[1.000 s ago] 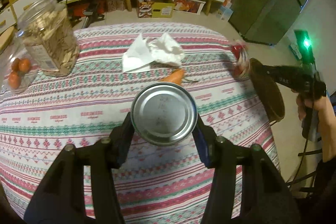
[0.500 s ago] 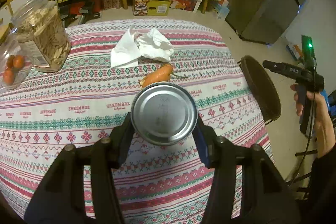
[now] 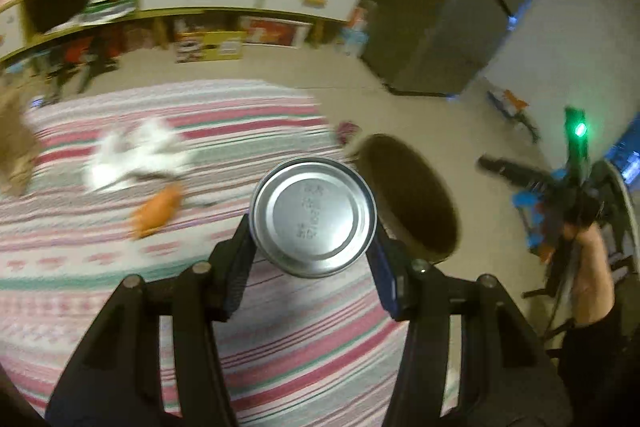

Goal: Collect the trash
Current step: 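Open left tool over the brown bin to drop the metal lid, then move right tool to the white tissue while left tool reaches the white napkin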

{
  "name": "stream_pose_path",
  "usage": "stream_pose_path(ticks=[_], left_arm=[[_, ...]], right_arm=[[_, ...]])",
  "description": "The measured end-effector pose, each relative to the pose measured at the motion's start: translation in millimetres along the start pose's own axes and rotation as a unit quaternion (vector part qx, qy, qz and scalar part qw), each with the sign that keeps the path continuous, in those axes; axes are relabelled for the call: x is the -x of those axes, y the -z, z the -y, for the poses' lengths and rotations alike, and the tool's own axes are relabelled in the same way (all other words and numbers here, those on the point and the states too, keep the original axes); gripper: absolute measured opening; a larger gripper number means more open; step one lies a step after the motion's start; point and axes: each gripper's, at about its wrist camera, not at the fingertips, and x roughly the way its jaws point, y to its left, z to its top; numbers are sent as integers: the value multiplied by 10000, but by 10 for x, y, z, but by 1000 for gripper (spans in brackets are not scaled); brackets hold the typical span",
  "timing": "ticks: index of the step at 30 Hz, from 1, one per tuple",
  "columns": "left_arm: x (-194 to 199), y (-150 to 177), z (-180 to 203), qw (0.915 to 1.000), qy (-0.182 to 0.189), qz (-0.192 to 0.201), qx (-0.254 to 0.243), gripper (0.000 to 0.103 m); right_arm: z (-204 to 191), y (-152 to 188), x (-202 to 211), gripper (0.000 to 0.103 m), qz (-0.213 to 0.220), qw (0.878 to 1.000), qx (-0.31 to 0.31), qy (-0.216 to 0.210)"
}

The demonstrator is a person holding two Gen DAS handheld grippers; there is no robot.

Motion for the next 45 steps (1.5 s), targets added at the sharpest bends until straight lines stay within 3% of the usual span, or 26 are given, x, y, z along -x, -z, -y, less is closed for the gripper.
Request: stream_pose_path(ticks=[5,10,21,24,25,27,37,45], left_arm=[[-499,-181,743,9983,423,-189,-352,55],[-983,-144,1228,9956,504,-471,-632,55],[-1533,59,1487,9920,244,-988,-753,55],[-1529,118,1535,9911,290,-1059,-755,60],[-1490,119,1525,9922,275,-1002,-695,74],[-1407,103,1507,9943,224,-850,-595,90],[-971,36,1259,9950,-206,-595,-774,91],[-598,29,690,9971,-395,-473,-451,92]], right_arm=[[387,237,144,72,-70,9994,-323,68],[617,427,181,72,-146,9987,-476,105],[793,616,181,74,-244,9984,-475,191],[810,639,181,74,-269,9982,-503,210],[811,645,183,75,-271,9981,-515,215],[812,632,183,76,-265,9979,-545,216],[580,533,284,81,-213,9989,-386,152],[88,394,383,84,-182,9998,-52,99]])
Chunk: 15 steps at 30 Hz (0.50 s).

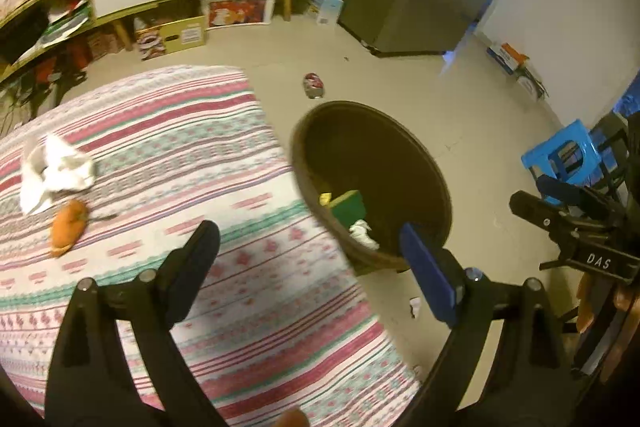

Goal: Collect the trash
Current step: 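Move right tool to the white tissue while left tool reaches the white napkin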

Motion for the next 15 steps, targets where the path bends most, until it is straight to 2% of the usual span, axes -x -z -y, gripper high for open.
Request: stream_pose_path(ticks=[7,15], left_arm=[[231,122,-625,9987,-302,51,399,93],[498,297,-1412,9933,-698,202,894,93]], right_arm=[[-490,-38,-12,84,-18,9997,200,-137],[-1118,-63,-198,84,-101,9985,355,-413]])
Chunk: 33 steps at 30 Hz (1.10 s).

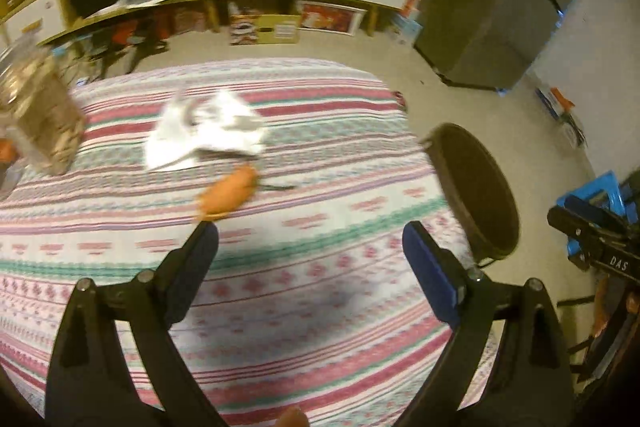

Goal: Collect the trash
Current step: 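Move right tool to the white tissue while left tool reaches the white napkin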

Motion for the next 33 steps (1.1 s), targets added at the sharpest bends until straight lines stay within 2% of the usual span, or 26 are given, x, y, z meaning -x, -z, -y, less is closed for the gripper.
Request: stream_pose_path(ticks=[8,16,23,33], left_arm=[[11,81,-655,9979,-429,-20,477,93],[-70,105,-1114,9941,-880,-66,632,93],[-61,110,-1453,9920,-750,-54,1010,93],[-119,105,-1648,9905,-732,-125,1159,93]], right_arm=[[-622,-28,-373,85,-146,9992,265,-253],[-1221,-166,-830,85,-300,9968,515,-541],[-1801,-428,-1258,85,-310,9908,1007,-854],[-2358,-697,-1676,84,-196,9828,1595,-911]])
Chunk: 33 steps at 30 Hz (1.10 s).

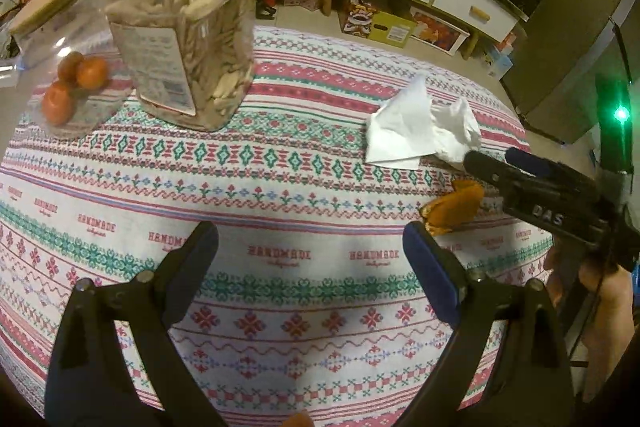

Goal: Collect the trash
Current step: 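Move right tool to the white tissue while left tool reaches the white napkin, then grasp the white tissue with right tool while left tool grasps the white napkin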

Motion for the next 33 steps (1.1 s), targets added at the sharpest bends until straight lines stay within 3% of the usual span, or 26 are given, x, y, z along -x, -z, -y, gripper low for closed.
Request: stream_pose_path(ticks=[4,7,9,10,12,20,25,33], left_arm=[[-33,-3,-15,10000,-10,-41,20,93],[-43,-3,-25,10000,-13,-57,27,93],[-49,0,-17,10000,-13,-58,33,93],[-52,1,-11,10000,-10,-59,29,93],[-63,1,6,10000,-15,-62,10,93],[-170,-41,97,10000,20,-28,-88,93],[-256,-130,184,9995,285,129,24,93],[-485,-314,405,9981,554,282,15,83]], right_arm=[[-61,-75,-130,82,-26,9998,173,44],[-49,-121,-225,69,-82,9999,127,-63],[-48,-117,-286,51,-171,9997,149,-67],[-59,-115,-308,47,-197,9996,183,-47],[-50,-89,-312,15,-201,9995,237,-61],[193,25,87,11,108,9997,7,-203],[435,229,510,11,259,9995,-30,-200],[720,564,935,11,384,9990,-174,-162]])
